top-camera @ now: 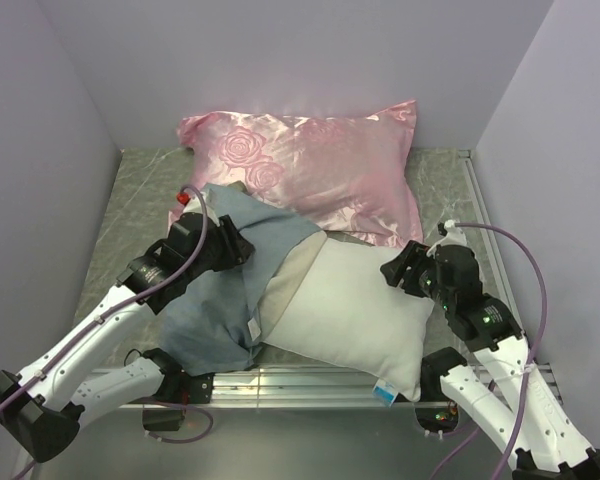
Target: Remove the pillowcase from the pillow
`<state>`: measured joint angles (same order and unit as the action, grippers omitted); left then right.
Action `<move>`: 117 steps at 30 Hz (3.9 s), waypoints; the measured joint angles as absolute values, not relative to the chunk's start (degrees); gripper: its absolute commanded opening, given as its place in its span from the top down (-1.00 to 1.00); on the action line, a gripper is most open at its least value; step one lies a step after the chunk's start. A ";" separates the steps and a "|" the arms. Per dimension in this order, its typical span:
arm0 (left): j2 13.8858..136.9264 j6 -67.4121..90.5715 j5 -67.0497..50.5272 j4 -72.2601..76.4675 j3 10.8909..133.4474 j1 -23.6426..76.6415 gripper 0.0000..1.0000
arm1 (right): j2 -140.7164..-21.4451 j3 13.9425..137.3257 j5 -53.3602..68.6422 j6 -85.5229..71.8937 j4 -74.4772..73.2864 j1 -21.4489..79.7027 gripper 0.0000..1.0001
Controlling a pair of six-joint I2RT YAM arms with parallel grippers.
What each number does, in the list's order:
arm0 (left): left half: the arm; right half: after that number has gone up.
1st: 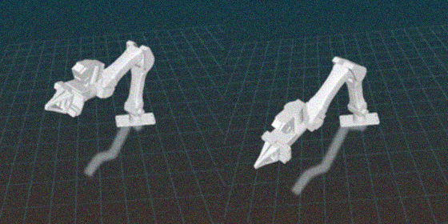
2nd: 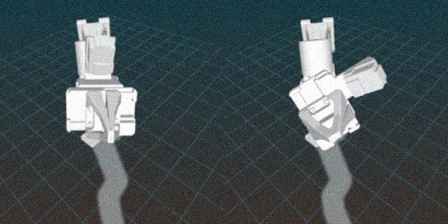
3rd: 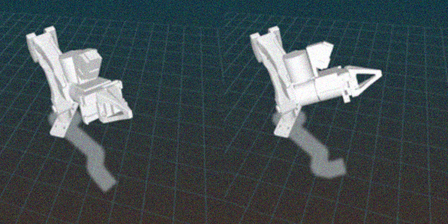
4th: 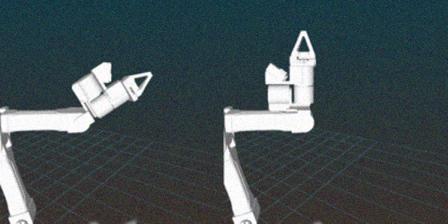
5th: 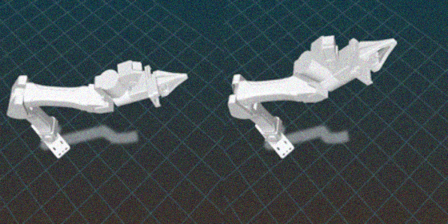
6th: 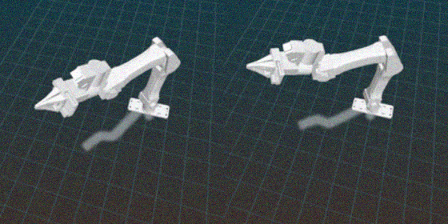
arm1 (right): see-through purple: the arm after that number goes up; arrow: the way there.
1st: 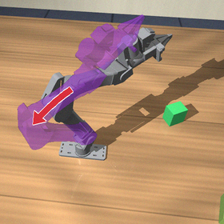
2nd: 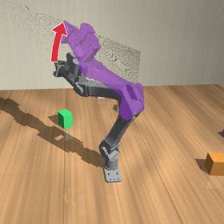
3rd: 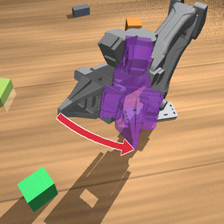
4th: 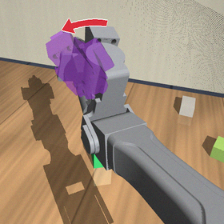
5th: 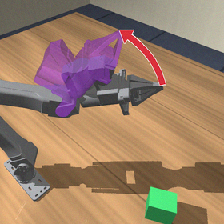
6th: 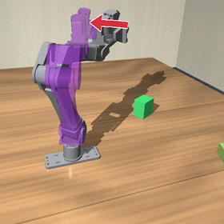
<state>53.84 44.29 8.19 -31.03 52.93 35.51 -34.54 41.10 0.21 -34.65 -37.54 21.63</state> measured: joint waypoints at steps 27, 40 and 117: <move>48.23 43.42 -1.85 -26.22 58.94 27.90 0.99 | -38.44 41.34 -12.58 -39.55 -41.69 20.73 -0.68; 64.45 51.29 10.39 -9.04 50.28 71.11 -0.07 | -43.13 38.11 -6.42 -40.64 -33.80 20.73 -0.66; 58.06 41.25 25.39 -37.95 59.31 29.45 -0.58 | -58.30 48.82 -9.37 -38.48 -30.20 39.24 -0.56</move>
